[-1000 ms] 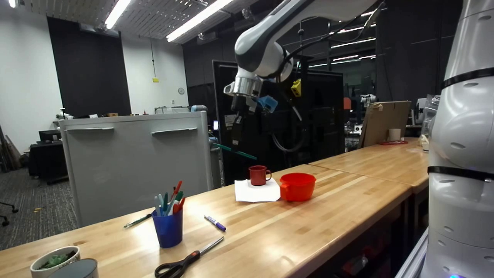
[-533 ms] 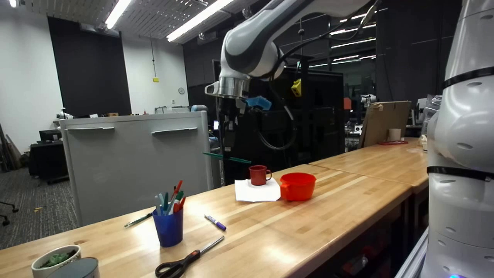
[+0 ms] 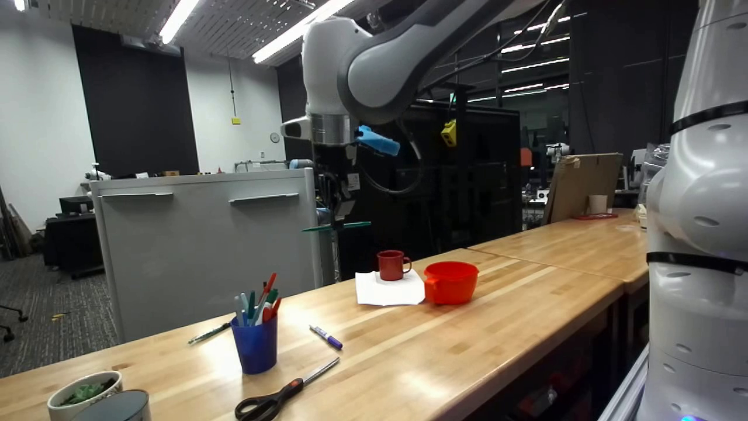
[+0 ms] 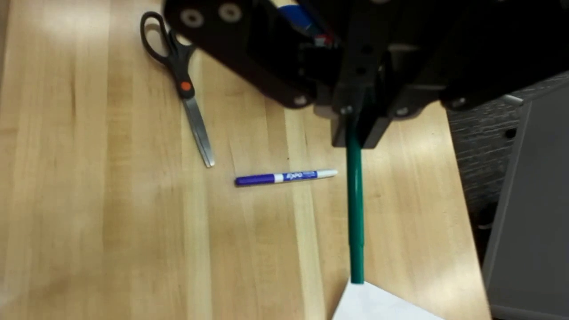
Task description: Put the green pen in the blue cup.
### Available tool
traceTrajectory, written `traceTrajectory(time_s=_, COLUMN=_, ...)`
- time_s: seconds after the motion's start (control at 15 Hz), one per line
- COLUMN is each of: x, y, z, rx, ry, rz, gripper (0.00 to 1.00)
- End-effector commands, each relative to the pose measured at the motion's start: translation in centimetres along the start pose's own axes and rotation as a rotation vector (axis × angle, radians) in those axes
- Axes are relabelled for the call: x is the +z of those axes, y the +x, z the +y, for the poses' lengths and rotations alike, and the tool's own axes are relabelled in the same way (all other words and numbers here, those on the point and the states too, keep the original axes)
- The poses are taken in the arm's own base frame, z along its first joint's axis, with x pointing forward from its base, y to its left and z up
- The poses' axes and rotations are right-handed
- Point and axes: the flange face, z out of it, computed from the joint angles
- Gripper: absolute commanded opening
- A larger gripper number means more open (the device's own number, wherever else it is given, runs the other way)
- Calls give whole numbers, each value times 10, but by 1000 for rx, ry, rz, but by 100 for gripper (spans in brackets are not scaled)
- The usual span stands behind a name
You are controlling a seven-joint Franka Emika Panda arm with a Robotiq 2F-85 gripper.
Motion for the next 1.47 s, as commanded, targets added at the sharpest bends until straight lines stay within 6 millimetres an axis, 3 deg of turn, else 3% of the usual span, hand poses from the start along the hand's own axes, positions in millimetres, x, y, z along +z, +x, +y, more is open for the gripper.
traceTrajectory(time_s=0.0, x=-7, y=14, z=-9, rx=-146, ry=-128, rz=-74, gripper=2)
traceTrajectory(time_s=0.07, x=-4, y=7, z=-3, rx=-86, ry=-73, rz=-45, gripper=9)
traceTrajectory(time_s=0.67, x=-5, y=12, z=-8, rx=-135, ry=-109, rz=-67, gripper=9)
traceTrajectory(time_s=0.73, x=-5, y=12, z=-8, rx=-135, ry=-109, rz=-67, gripper=2)
traceTrajectory(time_s=0.8, x=-10, y=14, z=-5, rx=-152, ry=-128, rz=-77, gripper=2)
traceTrajectory(time_s=1.13, x=-41, y=37, z=1, rx=-340, ry=-296, rz=-156, gripper=2)
traceTrajectory(time_s=1.4, x=-48, y=67, z=-19, rx=-526, ry=-399, rz=-211, gripper=2)
